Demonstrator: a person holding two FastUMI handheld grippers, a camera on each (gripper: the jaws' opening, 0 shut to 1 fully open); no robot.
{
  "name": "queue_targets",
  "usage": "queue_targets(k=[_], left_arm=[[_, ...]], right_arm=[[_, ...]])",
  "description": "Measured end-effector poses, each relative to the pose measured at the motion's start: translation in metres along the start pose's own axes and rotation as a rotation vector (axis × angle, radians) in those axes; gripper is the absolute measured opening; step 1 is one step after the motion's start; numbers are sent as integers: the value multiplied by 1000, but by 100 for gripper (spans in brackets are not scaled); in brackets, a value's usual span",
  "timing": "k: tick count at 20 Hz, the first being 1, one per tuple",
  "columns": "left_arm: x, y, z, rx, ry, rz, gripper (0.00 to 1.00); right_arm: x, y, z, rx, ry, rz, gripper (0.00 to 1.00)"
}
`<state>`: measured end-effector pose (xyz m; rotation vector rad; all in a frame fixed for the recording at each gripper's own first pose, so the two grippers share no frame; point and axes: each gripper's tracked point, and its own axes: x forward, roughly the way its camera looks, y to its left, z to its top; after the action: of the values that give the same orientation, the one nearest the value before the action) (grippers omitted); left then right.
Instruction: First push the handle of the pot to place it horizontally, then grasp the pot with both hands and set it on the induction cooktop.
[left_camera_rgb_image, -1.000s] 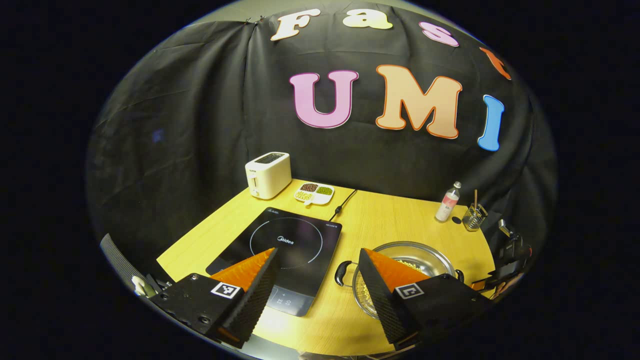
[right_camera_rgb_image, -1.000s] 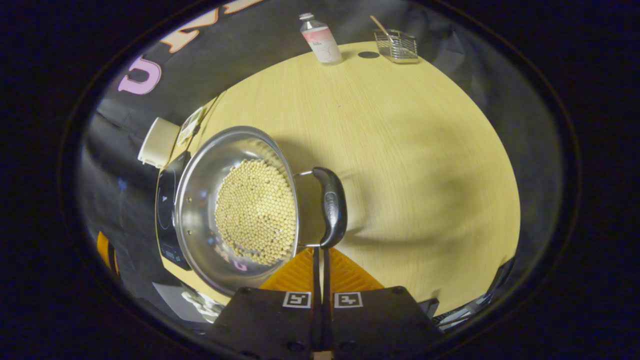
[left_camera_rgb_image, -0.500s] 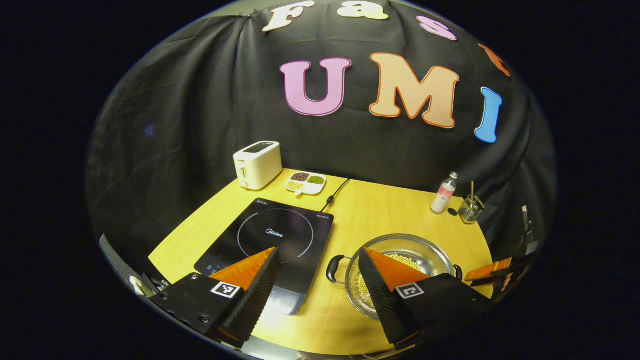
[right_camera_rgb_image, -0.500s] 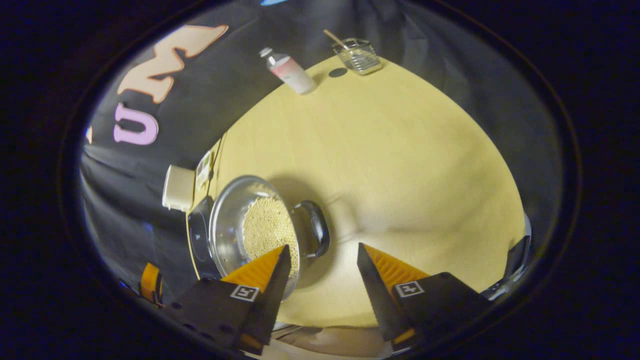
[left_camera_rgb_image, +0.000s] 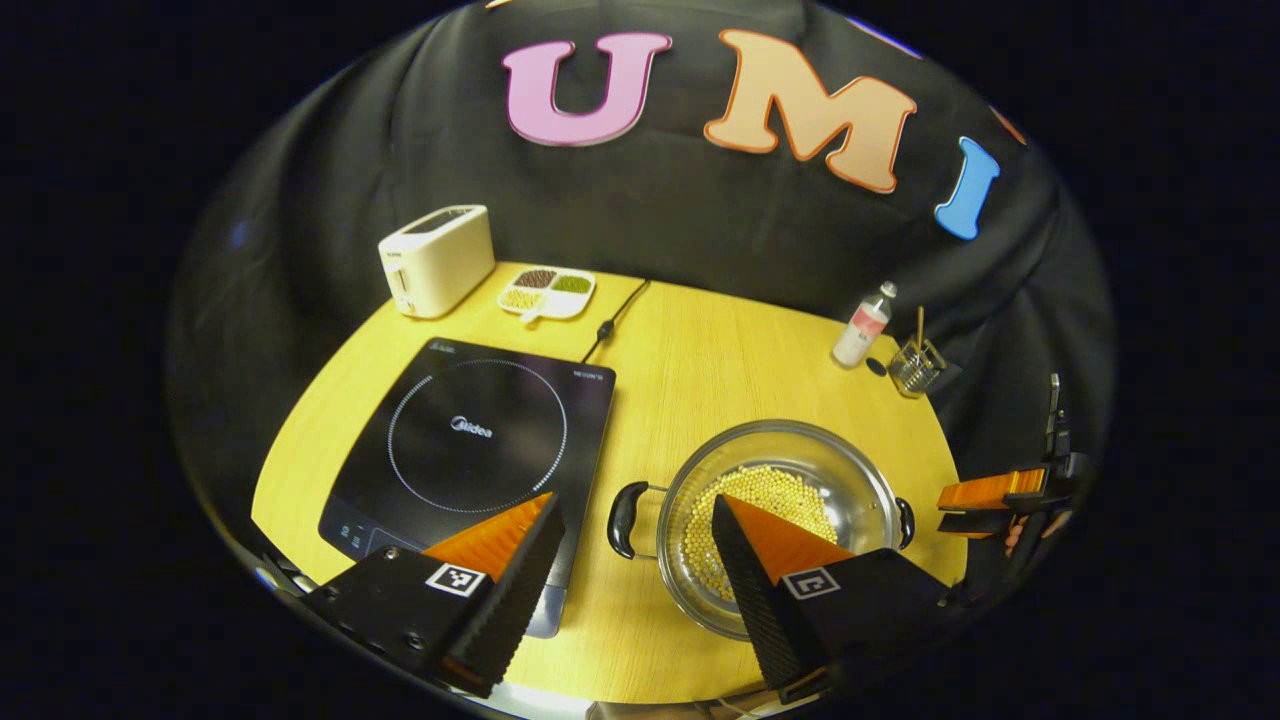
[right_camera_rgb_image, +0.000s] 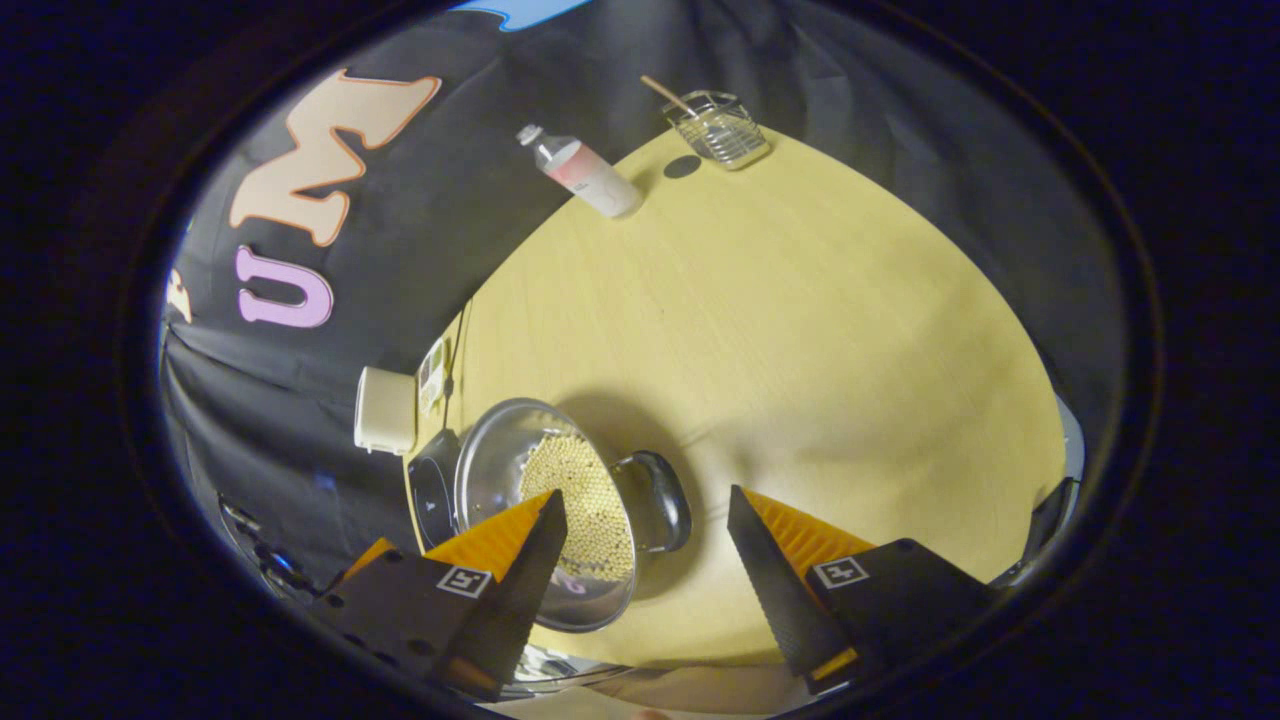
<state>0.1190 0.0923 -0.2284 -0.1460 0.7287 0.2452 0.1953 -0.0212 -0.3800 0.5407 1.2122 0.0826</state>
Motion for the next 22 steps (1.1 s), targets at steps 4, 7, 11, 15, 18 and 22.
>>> queue_targets(k=[4, 7, 11, 15, 18, 22], left_arm=[[34, -1, -9, 1, 119, -18, 89], [53, -1, -20, 1, 205, -15, 87], [71, -4, -32, 3, 287, -35, 73], [78, 0, -40, 2, 321, -8, 67], [83, 1, -44, -7, 341, -8, 69], [87, 0, -49, 7, 370, -18, 66]], right_arm=[[14, 10, -2, -2, 48, 13, 100], [21, 12, -4, -5, 78, 12, 100], [34, 6, -8, -27, 105, -15, 100], [53, 1, -14, -56, 147, -40, 100], [65, -2, -22, -82, 190, -54, 98], [77, -8, -31, -115, 228, -80, 98]])
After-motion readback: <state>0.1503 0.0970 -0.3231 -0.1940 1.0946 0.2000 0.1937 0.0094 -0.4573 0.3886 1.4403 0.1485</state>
